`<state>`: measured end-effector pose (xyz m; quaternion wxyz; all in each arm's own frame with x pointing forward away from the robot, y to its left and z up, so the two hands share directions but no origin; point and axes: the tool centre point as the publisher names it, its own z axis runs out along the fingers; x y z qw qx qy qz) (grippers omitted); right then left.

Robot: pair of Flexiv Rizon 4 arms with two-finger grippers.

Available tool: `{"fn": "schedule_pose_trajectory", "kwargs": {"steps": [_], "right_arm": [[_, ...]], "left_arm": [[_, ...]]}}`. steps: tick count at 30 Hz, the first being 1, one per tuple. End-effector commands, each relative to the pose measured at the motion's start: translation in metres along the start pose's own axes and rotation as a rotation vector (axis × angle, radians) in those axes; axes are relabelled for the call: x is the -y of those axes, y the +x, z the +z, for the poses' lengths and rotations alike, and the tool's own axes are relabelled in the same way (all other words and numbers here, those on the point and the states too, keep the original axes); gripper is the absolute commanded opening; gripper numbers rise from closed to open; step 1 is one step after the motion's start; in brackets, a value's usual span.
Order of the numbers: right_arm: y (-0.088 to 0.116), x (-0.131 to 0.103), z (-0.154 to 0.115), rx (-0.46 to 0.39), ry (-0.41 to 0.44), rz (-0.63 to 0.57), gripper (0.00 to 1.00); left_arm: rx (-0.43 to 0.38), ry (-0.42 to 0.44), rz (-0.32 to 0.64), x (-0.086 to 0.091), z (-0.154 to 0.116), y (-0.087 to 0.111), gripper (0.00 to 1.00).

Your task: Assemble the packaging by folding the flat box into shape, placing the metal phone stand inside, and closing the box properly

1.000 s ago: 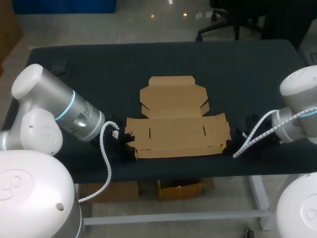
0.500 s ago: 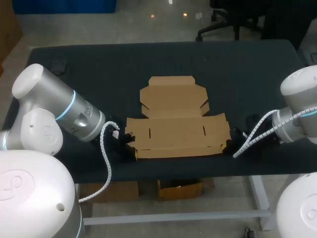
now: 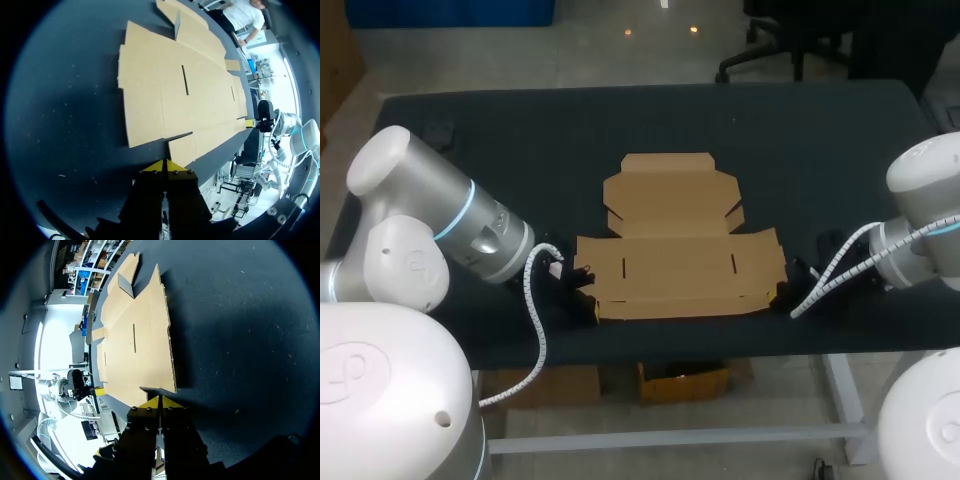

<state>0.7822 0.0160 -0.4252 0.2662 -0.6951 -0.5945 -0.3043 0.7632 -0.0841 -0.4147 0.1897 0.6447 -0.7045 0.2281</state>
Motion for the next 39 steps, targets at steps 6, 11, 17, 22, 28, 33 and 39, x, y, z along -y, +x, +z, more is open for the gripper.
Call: {"fn": "schedule_pose_trajectory", "kwargs": {"steps": [6,11,17,22,28,33,39], "right_arm": [[-0.0010,-0.0011,-0.0011,-0.005,0.005,-0.003,0.00],[-0.0008,-0.0017,-0.0005,-0.005,0.007,-0.002,0.00],[-0.0005,-0.0018,0.0001,-0.004,0.008,-0.003,0.00],[0.0001,-0.0017,0.0008,-0.003,0.009,-0.005,0.00],[0.0004,-0.0015,0.0010,-0.002,0.009,-0.005,0.00],[0.0014,-0.0012,0.0013,-0.004,0.009,-0.006,0.00],[0.0025,-0.0008,0.0013,-0.003,0.008,-0.007,0.00]], "left_arm": [[-0.002,0.010,0.012,-0.0007,-0.0025,0.0052,0.00],[-0.001,0.013,0.019,-0.0004,-0.0033,0.0079,0.00],[-0.002,0.013,0.028,0.0004,-0.0028,0.0116,0.00],[-0.008,0.002,0.022,0.0022,0.0012,0.0100,0.00],[-0.006,-0.008,-0.005,0.0032,0.0036,0.0094,0.00],[-0.014,-0.018,-0.043,0.0043,0.0038,0.0107,0.00],[-0.035,-0.032,-0.072,0.0064,0.0046,0.0106,0.00]]}}
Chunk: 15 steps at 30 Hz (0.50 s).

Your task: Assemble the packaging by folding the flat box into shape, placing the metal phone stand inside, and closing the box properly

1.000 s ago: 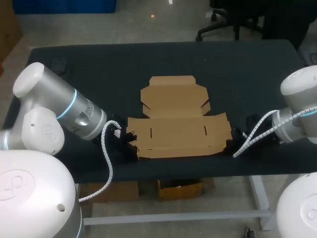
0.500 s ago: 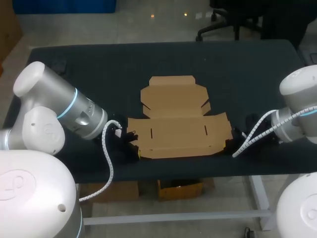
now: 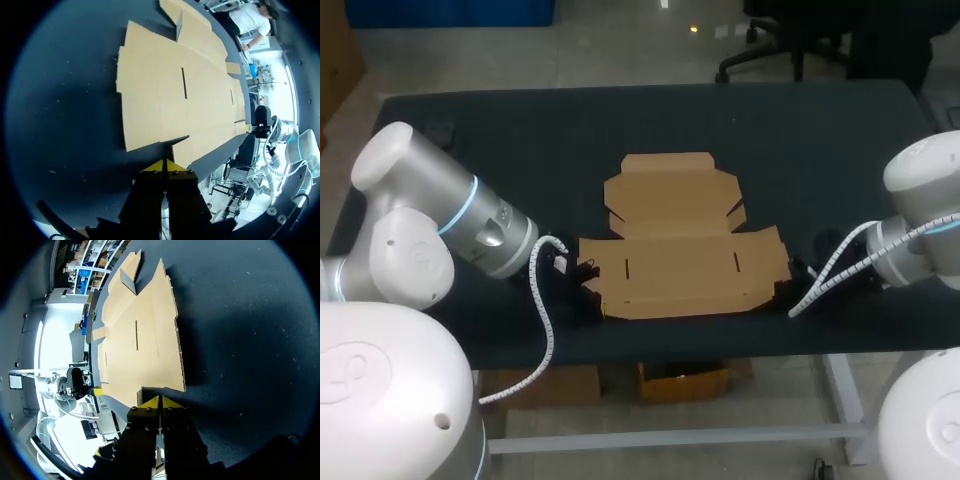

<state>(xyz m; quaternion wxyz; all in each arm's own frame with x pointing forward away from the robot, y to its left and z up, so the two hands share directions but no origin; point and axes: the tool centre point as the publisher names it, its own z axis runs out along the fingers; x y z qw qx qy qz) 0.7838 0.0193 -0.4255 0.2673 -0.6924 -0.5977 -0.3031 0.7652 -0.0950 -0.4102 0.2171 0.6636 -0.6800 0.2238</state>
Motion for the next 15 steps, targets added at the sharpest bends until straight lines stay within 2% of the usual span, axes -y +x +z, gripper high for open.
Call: {"fn": "schedule_pose_trajectory", "kwargs": {"steps": [1,15], "right_arm": [[0.0006,0.0003,-0.0015,-0.002,0.002,0.000,0.00],[0.0058,0.0045,-0.0016,0.016,-0.013,0.022,0.00]], "left_arm": [[-0.002,-0.010,-0.001,0.0035,0.0021,-0.0004,0.00],[0.022,-0.001,0.015,-0.0001,0.0021,0.0043,0.00]]}}
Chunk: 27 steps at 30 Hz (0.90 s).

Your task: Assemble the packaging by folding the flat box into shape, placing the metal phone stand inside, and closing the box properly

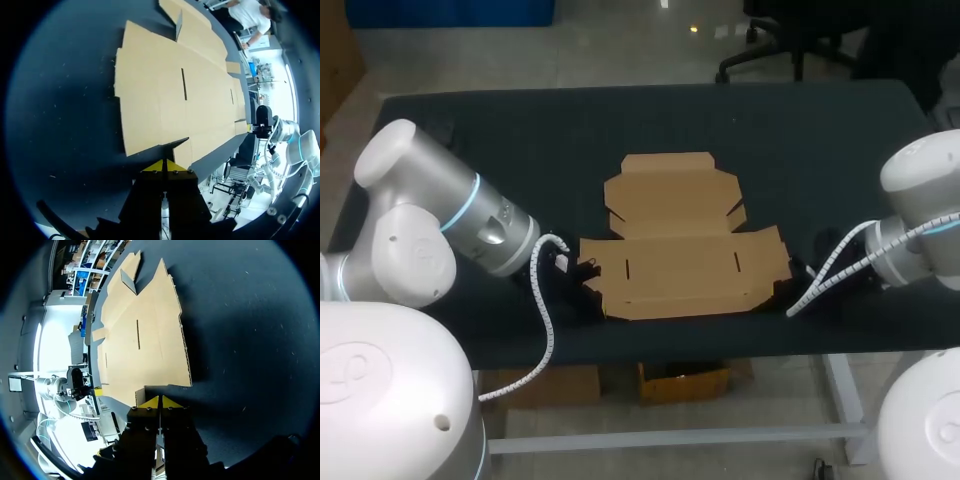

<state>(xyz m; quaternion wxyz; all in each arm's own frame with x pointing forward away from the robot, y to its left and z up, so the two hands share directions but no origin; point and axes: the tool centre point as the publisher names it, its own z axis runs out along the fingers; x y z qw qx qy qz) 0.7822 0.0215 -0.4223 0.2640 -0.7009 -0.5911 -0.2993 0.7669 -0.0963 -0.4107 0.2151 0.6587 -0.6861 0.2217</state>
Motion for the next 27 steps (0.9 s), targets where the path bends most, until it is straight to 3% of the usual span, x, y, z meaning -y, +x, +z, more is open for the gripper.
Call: {"fn": "schedule_pose_trajectory", "kwargs": {"steps": [1,27], "right_arm": [[0.002,0.003,-0.001,0.010,-0.009,0.007,0.00],[0.005,-0.015,-0.006,0.006,-0.017,0.022,0.00]], "left_arm": [[0.019,0.006,0.002,-0.002,0.001,0.004,0.00],[0.043,0.030,-0.004,-0.005,-0.001,0.006,0.00]]}}
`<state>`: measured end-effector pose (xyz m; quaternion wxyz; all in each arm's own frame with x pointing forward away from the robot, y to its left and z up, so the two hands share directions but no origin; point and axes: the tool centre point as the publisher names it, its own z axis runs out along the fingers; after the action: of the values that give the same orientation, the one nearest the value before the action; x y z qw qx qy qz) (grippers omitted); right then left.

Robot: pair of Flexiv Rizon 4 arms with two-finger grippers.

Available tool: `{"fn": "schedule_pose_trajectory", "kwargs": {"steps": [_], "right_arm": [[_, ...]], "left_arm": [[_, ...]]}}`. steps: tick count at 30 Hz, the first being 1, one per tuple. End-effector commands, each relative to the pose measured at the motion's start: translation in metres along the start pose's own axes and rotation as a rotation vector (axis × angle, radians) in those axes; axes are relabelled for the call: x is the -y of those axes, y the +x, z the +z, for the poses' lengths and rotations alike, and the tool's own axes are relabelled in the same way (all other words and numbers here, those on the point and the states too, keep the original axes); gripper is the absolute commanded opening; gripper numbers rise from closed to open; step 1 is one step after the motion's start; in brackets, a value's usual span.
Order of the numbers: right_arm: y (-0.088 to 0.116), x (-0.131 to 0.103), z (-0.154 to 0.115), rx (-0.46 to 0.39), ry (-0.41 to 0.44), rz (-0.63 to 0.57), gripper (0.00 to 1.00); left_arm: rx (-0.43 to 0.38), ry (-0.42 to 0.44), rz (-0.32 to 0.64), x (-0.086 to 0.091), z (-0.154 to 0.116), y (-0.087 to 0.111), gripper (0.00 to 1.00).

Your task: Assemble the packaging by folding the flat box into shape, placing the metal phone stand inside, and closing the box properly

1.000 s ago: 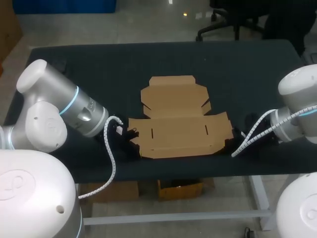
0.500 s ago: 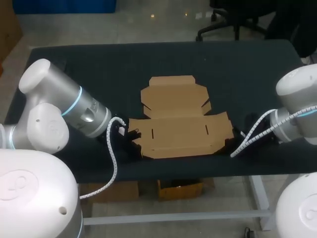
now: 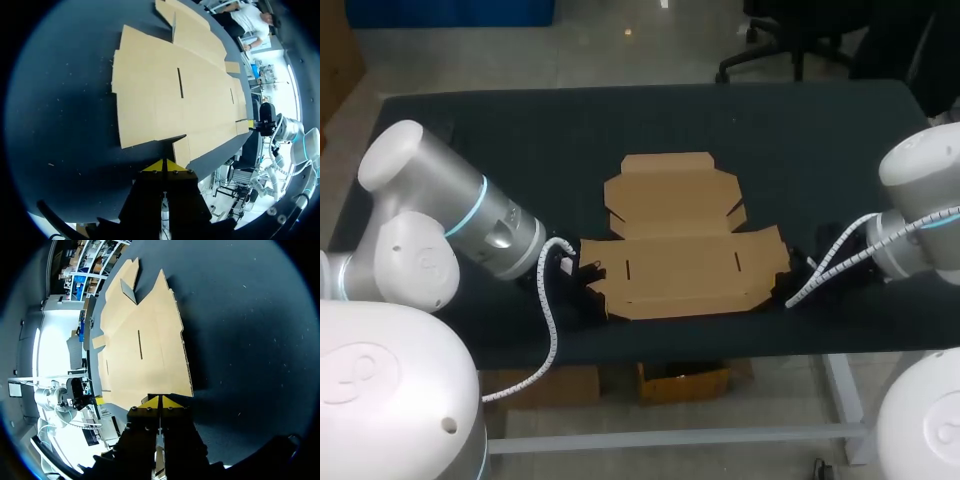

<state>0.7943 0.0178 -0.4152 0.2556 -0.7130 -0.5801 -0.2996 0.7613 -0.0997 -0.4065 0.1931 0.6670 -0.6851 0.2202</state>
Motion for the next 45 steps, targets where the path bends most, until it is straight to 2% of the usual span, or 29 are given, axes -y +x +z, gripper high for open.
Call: {"fn": "schedule_pose_trajectory", "kwargs": {"steps": [1,25,34,45], "right_arm": [[0.001,-0.002,0.001,-0.005,0.009,-0.004,0.00],[0.009,-0.002,0.004,0.007,0.020,-0.020,0.00],[0.017,0.002,0.003,0.032,0.007,-0.022,0.00],[0.022,0.008,0.002,0.044,0.000,-0.023,0.00]], "left_arm": [[0.009,-0.002,0.000,0.001,0.001,0.001,0.00],[0.042,-0.014,0.030,0.011,0.006,0.012,0.00],[0.085,0.001,0.056,0.007,0.004,0.024,0.00],[0.112,0.009,0.067,0.002,0.007,0.030,0.00]]}}
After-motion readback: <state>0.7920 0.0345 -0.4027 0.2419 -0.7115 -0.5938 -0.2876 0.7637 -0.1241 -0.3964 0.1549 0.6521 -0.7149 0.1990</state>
